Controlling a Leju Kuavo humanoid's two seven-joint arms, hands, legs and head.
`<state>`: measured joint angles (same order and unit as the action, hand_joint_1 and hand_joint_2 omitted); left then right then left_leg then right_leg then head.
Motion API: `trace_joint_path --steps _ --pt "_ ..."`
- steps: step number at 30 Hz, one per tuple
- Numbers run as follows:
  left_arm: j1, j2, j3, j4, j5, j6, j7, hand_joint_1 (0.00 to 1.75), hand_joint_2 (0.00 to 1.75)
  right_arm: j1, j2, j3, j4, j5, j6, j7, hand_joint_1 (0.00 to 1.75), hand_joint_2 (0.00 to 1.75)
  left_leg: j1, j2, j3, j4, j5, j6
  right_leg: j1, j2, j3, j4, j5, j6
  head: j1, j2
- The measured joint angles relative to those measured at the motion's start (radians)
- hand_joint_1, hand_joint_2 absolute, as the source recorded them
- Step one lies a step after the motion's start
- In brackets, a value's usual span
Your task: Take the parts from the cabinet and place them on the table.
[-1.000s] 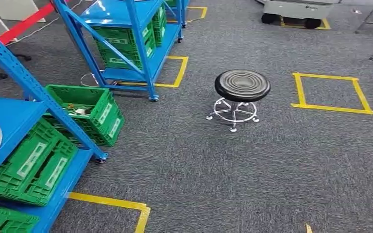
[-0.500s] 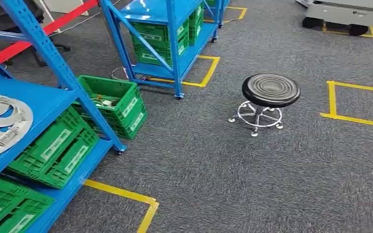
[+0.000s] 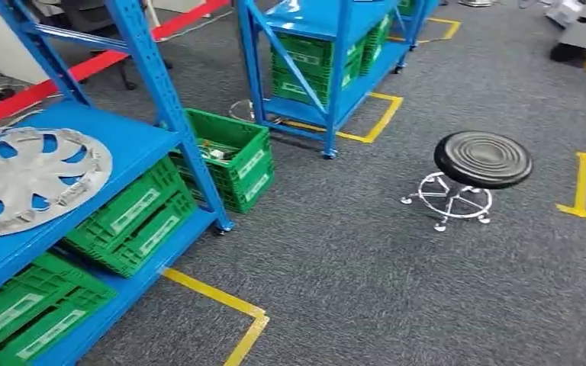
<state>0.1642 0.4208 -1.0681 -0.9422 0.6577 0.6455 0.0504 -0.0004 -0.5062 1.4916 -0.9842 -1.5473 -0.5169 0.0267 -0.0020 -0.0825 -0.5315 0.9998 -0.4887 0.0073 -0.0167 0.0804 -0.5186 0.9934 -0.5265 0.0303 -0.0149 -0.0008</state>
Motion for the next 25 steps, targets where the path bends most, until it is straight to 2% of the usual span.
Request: trace_joint_path --steps 3,4,5,6,7,8,9,10,11,12,13,14,15,18,19,20,21,22,23,24,25 --pt "0.005 0.001 0.000 0.001 0.000 0.000 0.000 0.00 0.00 0.001 0.000 0.000 0.000 0.000 0.000 -0.008 0.00 0.00 0.007 -0.030 -0.012 -0.002 0.009 -0.017 0.007 -0.028 0.000 0.008 0.002 -0.014 0.000 0.000" --pt "0.005 0.002 -0.001 0.002 0.000 0.000 0.000 0.00 0.00 0.000 0.000 0.001 0.000 0.000 0.000 -0.008 0.00 0.00 0.009 -0.025 -0.013 0.006 -0.002 -0.022 0.001 -0.043 0.003 0.001 0.007 -0.022 0.000 0.000" --pt "0.005 0.002 -0.002 0.002 0.002 0.000 0.000 0.00 0.00 0.001 -0.002 0.001 0.000 0.000 0.000 -0.008 0.00 0.00 0.004 0.019 -0.029 0.038 -0.029 -0.026 0.002 -0.053 0.004 -0.001 0.006 -0.027 -0.005 0.000" --pt "0.000 0.002 -0.004 0.002 0.008 0.000 -0.002 0.00 0.00 0.001 -0.002 0.001 0.000 0.000 0.001 -0.008 0.00 0.00 0.005 0.046 -0.058 0.101 -0.067 -0.031 0.004 -0.066 0.003 -0.001 0.005 -0.033 -0.008 0.000" --pt "-0.005 0.002 -0.006 0.006 0.014 0.000 -0.004 0.00 0.00 0.002 -0.002 0.001 0.000 0.000 0.001 -0.008 0.00 0.00 0.006 0.061 -0.097 0.184 -0.108 -0.033 0.006 -0.080 0.003 0.000 0.004 -0.034 -0.008 0.000" --pt "-0.008 0.001 -0.009 0.007 0.020 0.000 -0.008 0.00 0.00 0.002 -0.002 0.001 0.000 0.000 0.002 -0.008 0.00 0.00 0.006 0.068 -0.132 0.259 -0.138 -0.035 0.008 -0.093 0.002 0.000 0.003 -0.036 -0.008 0.000" --pt "-0.009 -0.001 -0.014 0.008 0.022 0.000 -0.010 0.00 0.00 0.001 -0.002 0.001 0.000 0.000 0.002 -0.008 0.00 0.00 0.006 0.070 -0.152 0.303 -0.145 -0.035 0.010 -0.105 0.003 0.000 0.001 -0.038 -0.008 0.000" --pt "-0.009 -0.002 -0.020 0.010 0.024 0.000 -0.011 0.00 0.00 0.001 -0.002 0.001 0.000 0.000 0.002 -0.008 0.00 0.00 0.006 0.071 -0.149 0.299 -0.128 -0.033 0.012 -0.117 0.004 0.000 0.000 -0.039 -0.008 0.000" --pt "-0.008 -0.002 -0.024 0.013 0.029 0.000 -0.011 0.00 0.00 0.000 -0.002 0.001 0.000 0.000 0.003 -0.008 0.00 0.00 0.006 0.073 -0.126 0.253 -0.091 -0.031 0.014 -0.127 0.007 0.000 -0.002 -0.039 -0.008 0.000" --pt "-0.008 -0.002 -0.025 0.015 0.032 0.000 -0.013 0.00 0.00 -0.001 -0.002 0.001 0.000 0.000 0.005 -0.008 0.00 0.00 0.005 0.078 -0.088 0.178 -0.046 -0.026 0.016 -0.137 0.011 0.000 -0.004 -0.038 -0.008 0.000" --pt "-0.009 0.000 -0.026 0.016 0.037 0.000 -0.015 0.00 0.00 -0.002 -0.002 0.001 0.000 0.000 0.006 -0.008 0.00 0.00 0.001 0.097 -0.039 0.086 -0.001 -0.017 0.017 -0.146 0.017 0.000 -0.006 -0.038 -0.008 0.000" --pt "-0.012 0.000 -0.027 0.016 0.040 0.000 -0.014 0.00 0.00 -0.002 -0.002 0.001 0.000 0.000 0.006 -0.008 0.00 0.00 -0.006 0.134 -0.008 0.026 0.005 -0.008 0.018 -0.155 0.019 0.000 -0.009 -0.036 -0.008 0.000" --pt "-0.016 0.000 -0.030 0.018 0.043 0.000 -0.015 0.00 0.00 -0.002 -0.002 0.001 0.000 0.000 0.006 -0.008 0.00 0.00 -0.013 0.142 -0.001 0.004 -0.003 -0.005 0.026 -0.162 0.019 0.006 -0.015 -0.029 -0.009 0.000" --pt "-0.017 0.002 -0.042 0.021 0.059 0.000 -0.018 0.00 0.00 -0.011 -0.002 0.001 0.001 0.000 0.006 -0.008 0.00 0.00 -0.014 0.116 -0.011 0.004 -0.001 0.007 0.024 -0.190 0.020 0.000 -0.013 -0.018 -0.009 0.000" --pt "-0.017 0.002 -0.050 0.022 0.067 -0.001 -0.021 0.00 0.00 -0.014 -0.002 0.002 0.001 0.000 0.004 -0.008 0.00 0.00 -0.006 0.108 -0.003 -0.008 0.007 0.016 0.024 -0.182 0.020 0.003 -0.020 -0.009 -0.010 0.000" --pt "-0.016 0.002 -0.053 0.022 0.076 -0.001 -0.024 0.00 0.00 -0.015 -0.002 0.002 0.001 0.000 0.002 -0.005 0.00 0.00 -0.004 0.103 -0.001 -0.012 0.009 0.019 0.021 -0.139 0.008 0.022 -0.036 -0.004 -0.006 0.000" --pt "-0.018 0.002 -0.056 0.023 0.086 -0.001 -0.028 0.00 0.00 -0.014 -0.002 0.003 0.001 0.000 0.000 -0.006 0.00 0.00 -0.003 0.096 -0.004 -0.012 0.010 0.021 0.018 -0.106 -0.016 0.075 -0.070 -0.001 -0.004 0.000" --pt "-0.024 0.001 -0.061 0.023 0.094 -0.001 -0.031 0.00 0.00 -0.013 -0.002 0.003 0.001 0.000 -0.001 -0.008 0.00 0.00 -0.002 0.086 -0.005 -0.012 0.010 0.023 0.015 -0.089 -0.058 0.165 -0.114 0.003 -0.004 0.000" --pt "-0.029 0.000 -0.069 0.024 0.095 -0.001 -0.033 0.00 0.00 -0.013 -0.002 0.004 0.001 0.000 -0.002 -0.008 0.00 0.00 -0.002 0.076 -0.006 -0.012 0.011 0.024 0.014 -0.084 -0.104 0.260 -0.150 0.005 -0.004 0.000" --pt "-0.030 0.000 -0.073 0.024 0.097 -0.001 -0.034 0.00 0.00 -0.013 -0.002 0.005 0.001 0.000 -0.002 -0.008 0.00 0.00 -0.002 0.067 -0.007 -0.011 0.011 0.024 0.013 -0.083 -0.135 0.317 -0.163 0.007 -0.003 0.000" --pt "-0.030 -0.001 -0.074 0.025 0.099 -0.001 -0.034 0.00 0.00 -0.013 -0.002 0.005 0.001 0.000 -0.002 -0.008 0.00 0.00 -0.002 0.057 -0.005 -0.011 0.011 0.024 0.013 -0.083 -0.144 0.325 -0.150 0.008 -0.004 0.000"
